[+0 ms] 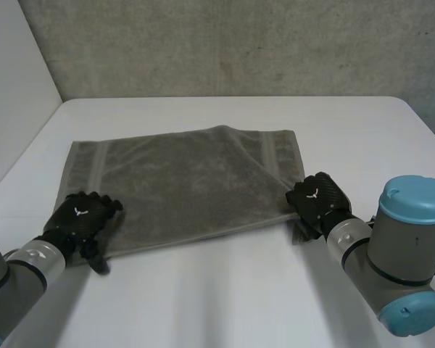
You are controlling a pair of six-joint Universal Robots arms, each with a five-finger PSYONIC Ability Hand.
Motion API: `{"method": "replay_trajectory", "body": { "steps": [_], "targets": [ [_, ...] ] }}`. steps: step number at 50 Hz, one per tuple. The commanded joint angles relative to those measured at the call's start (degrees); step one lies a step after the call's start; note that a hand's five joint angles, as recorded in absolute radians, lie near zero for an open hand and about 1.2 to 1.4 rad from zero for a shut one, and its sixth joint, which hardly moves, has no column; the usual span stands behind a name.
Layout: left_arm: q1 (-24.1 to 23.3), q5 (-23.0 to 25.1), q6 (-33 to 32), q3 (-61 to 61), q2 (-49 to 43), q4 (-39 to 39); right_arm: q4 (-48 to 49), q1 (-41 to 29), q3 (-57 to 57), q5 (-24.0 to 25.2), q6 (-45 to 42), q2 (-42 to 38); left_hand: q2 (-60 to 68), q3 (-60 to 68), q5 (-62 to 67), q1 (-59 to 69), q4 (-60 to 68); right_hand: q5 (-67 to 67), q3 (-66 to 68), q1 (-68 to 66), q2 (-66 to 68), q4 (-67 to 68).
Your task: Fold the towel.
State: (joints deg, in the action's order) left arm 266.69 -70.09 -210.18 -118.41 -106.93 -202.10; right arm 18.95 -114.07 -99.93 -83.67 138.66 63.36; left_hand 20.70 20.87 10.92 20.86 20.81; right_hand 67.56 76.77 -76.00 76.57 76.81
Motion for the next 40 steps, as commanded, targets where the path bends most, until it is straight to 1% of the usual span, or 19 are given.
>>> {"method": "replay_trajectory", "body": {
  "steps": [1, 6, 11, 17, 23, 25, 27, 32, 40],
  "targets": [
    [-0.1, -1.6, -0.1, 3.1, -2.7, -2.4, -0.1, 0.1, -0.3, 0.2, -0.1, -0.1, 0.4, 0.3, 0.2, 0.3, 0.3, 2.4, 3.2, -4.0, 3.4, 3.2],
    [-1.1, -5.5, -0.2, 6.4, -6.5, -2.8, -0.1, 0.1, -0.5, 0.2, -0.1, -0.1, 1.6, 1.4, 1.4, 1.5, 1.5, 2.4, 3.2, -4.0, 3.4, 3.2],
    [-1.6, -7.0, 0.1, 7.9, -7.6, -3.0, 0.0, 0.1, -0.5, 0.2, -0.1, 0.0, 4.5, 4.3, 4.3, 4.3, 4.4, 2.4, 3.2, -4.0, 3.4, 3.2],
    [-2.3, -7.1, 0.2, 8.7, -7.6, -3.2, 0.1, 0.2, -0.5, 0.2, -0.1, 0.0, 7.0, 6.8, 6.8, 6.8, 6.9, 2.4, 3.2, -4.0, 3.4, 3.2],
    [-3.3, -7.6, 1.0, 9.1, -7.6, -6.9, 0.2, 0.2, -0.5, 0.2, -0.1, -0.1, 14.4, 14.2, 14.2, 14.2, 14.3, 2.4, 3.2, -4.0, 3.4, 3.2],
    [-3.6, -8.4, 1.3, 9.1, -7.6, -8.2, 0.2, 0.2, -0.5, 0.2, -0.1, -0.1, 16.3, 16.1, 16.0, 16.1, 16.1, 2.4, 3.2, -4.0, 3.4, 3.2],
    [-4.2, -10.2, 1.9, 9.0, -7.6, -10.2, 0.2, 0.2, -0.6, 0.2, -0.1, -0.1, 16.9, 16.8, 16.7, 16.8, 16.8, 2.4, 3.2, -4.0, 3.4, 3.2],
    [-4.8, -10.9, 2.2, 9.0, -7.7, -10.8, 0.2, 0.1, -0.6, 0.2, -0.1, -0.2, 23.0, 22.8, 22.8, 22.8, 22.9, 2.4, 3.2, -4.0, 3.4, 3.2],
    [-6.4, -11.0, 2.1, 6.7, -6.4, -10.0, 0.2, 0.2, -0.5, 0.2, -0.1, -0.3, 21.8, 21.6, 21.6, 21.7, 21.7, 2.4, 3.2, -4.0, 3.4, 3.2]
  ]
}}
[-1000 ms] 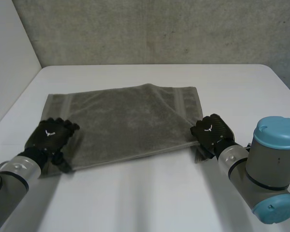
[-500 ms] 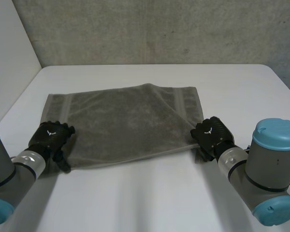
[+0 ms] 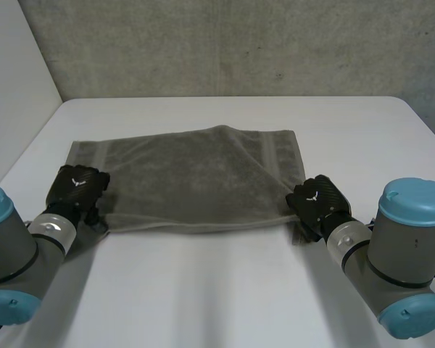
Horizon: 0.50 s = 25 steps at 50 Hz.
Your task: Fold the towel.
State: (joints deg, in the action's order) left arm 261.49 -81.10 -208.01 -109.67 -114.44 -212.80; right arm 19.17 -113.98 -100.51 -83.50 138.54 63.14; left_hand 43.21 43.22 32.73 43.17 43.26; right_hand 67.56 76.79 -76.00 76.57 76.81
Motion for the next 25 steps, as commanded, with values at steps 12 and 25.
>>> {"method": "replay_trajectory", "body": {
  "steps": [12, 25],
  "targets": [
    [-2.2, 0.4, -0.2, -8.4, 6.5, 0.7, 0.0, 0.0, 0.1, 0.0, -0.2, -0.3, -13.8, -13.8, -13.3, -13.8, -13.9, 2.4, 3.2, -4.0, 3.4, 3.2],
    [-7.6, 0.4, -0.5, -5.3, 2.5, 0.6, 0.0, 0.1, 0.0, -0.1, -0.2, -0.3, -14.7, -14.7, -14.2, -14.6, -14.7, 2.4, 3.2, -4.0, 3.4, 3.2]
  ]
}}
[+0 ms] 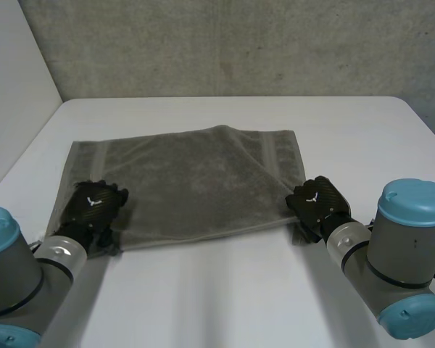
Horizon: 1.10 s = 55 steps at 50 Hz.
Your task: Fold the towel.
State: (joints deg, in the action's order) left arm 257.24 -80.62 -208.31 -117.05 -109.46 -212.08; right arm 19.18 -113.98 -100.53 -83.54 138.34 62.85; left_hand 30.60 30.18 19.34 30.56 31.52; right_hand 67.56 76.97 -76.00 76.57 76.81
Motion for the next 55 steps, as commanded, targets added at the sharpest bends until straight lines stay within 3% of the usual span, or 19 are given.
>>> {"method": "replay_trajectory", "body": {
  "steps": [1, 26, 28, 31, 33, 38, 55],
  "targets": [
    [-3.3, -0.1, -0.2, 2.1, -2.5, -0.1, 0.0, 0.1, 0.0, 0.0, 0.0, 0.0, -2.0, -1.6, -0.8, -2.0, -3.0, 2.4, 3.0, -4.0, 3.4, 3.2],
    [-7.2, -1.2, 2.8, 9.7, -8.5, -1.1, 0.1, 0.1, 0.1, 0.0, -0.1, -0.1, 4.7, 5.1, 5.9, 4.7, 3.7, 2.4, 3.0, -4.0, 3.4, 3.2],
    [-7.2, -2.1, 3.2, 9.9, -8.5, -1.3, 0.1, 0.1, 0.1, 0.0, -0.1, -0.1, 7.7, 8.1, 9.0, 7.7, 6.8, 2.4, 3.0, -4.0, 3.4, 3.2],
    [-7.2, -6.0, 2.9, 10.1, -8.7, -2.3, 0.1, 0.1, 0.1, 0.0, -0.1, -0.1, 9.4, 9.8, 10.7, 9.4, 8.5, 2.4, 3.0, -4.0, 3.4, 3.2],
    [-7.1, -11.1, 2.6, 10.0, -8.9, -3.2, 0.1, 0.1, 0.1, 0.0, -0.1, -0.1, 9.4, 9.8, 10.7, 9.4, 8.5, 2.4, 3.0, -4.0, 3.4, 3.2],
    [-6.7, -15.8, 2.1, 9.6, -8.7, -3.1, 0.1, 0.1, 0.1, 0.0, -0.1, -0.1, 9.4, 9.8, 10.7, 9.4, 8.5, 2.4, 3.0, -4.0, 3.4, 3.2],
    [-3.6, -16.5, -2.3, 7.4, -8.1, -3.1, 0.1, 0.1, -0.1, 0.0, -0.1, 0.1, 9.4, 9.8, 10.7, 9.4, 8.5, 2.4, 3.0, -4.0, 3.4, 3.2]
  ]
}}
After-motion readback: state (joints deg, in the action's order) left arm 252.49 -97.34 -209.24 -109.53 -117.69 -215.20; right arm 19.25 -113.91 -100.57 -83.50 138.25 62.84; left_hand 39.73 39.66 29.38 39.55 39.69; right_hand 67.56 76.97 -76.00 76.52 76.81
